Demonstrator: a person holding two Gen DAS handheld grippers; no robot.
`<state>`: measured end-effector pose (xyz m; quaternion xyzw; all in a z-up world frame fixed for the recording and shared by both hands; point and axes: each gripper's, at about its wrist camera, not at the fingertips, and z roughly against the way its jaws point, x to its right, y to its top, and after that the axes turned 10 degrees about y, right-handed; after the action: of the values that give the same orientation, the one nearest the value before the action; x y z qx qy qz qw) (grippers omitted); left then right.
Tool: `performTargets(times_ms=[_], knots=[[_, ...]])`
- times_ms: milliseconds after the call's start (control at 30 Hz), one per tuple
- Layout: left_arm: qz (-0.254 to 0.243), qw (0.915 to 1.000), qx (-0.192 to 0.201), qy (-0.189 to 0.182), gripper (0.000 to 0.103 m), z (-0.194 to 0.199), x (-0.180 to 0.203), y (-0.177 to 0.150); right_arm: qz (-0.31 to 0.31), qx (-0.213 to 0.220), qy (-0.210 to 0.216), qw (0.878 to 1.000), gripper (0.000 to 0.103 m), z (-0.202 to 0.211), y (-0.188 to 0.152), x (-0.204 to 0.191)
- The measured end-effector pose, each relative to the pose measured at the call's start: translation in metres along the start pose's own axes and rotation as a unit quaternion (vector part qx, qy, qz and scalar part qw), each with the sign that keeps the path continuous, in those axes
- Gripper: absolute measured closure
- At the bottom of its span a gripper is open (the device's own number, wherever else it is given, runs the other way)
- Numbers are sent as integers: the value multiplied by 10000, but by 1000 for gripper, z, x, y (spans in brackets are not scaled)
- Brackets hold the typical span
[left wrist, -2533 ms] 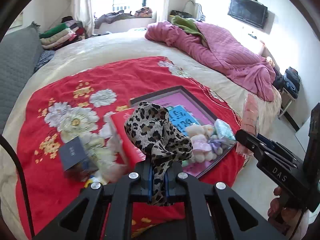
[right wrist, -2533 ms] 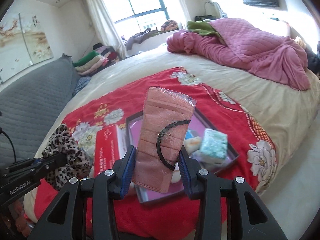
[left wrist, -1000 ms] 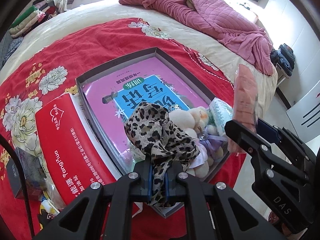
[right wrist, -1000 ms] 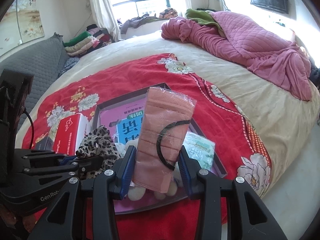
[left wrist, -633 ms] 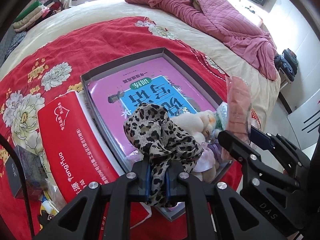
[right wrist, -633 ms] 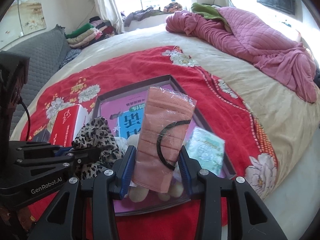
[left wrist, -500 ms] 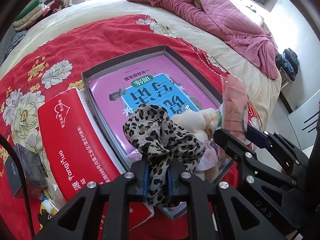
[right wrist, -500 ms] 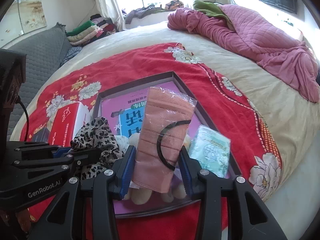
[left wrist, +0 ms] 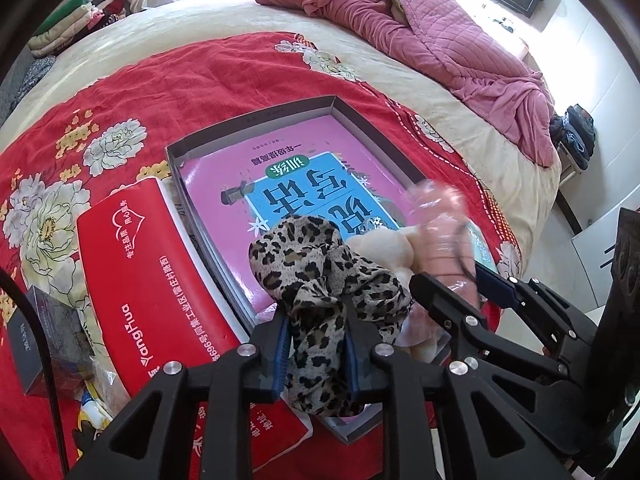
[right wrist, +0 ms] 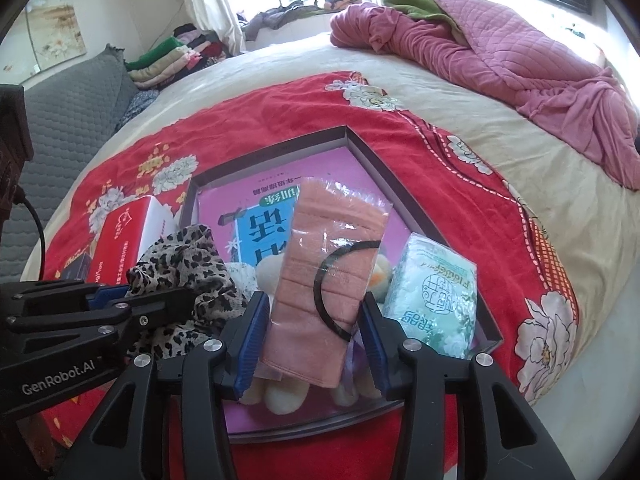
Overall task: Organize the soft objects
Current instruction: 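Open the left gripper to drop the scrunchie while the right releases the mask pack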
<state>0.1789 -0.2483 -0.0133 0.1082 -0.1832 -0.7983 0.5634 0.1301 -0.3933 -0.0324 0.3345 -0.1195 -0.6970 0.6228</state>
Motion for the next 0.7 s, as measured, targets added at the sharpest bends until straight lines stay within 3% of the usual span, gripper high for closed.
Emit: performTargets(times_ms=[67,333,400,467,700], knots=[[11,10000,30,19,79,1,-1,0,-68,28,66,10000,47,2,0,2],[36,10000,47,-27,76,2,-1,3,-157,237,-14,9996,46,18,3,4],[18,10000,68,-19,72,3,0,4,-196,362,-51,9991,46,27,2,6],[18,10000,76,-17,59,3,1,5,-241,444,-79,9987,46,35,1,9],[41,9998,173,-103,52,9,2,7,-345,588,-192,9975,45,51,-1,17]])
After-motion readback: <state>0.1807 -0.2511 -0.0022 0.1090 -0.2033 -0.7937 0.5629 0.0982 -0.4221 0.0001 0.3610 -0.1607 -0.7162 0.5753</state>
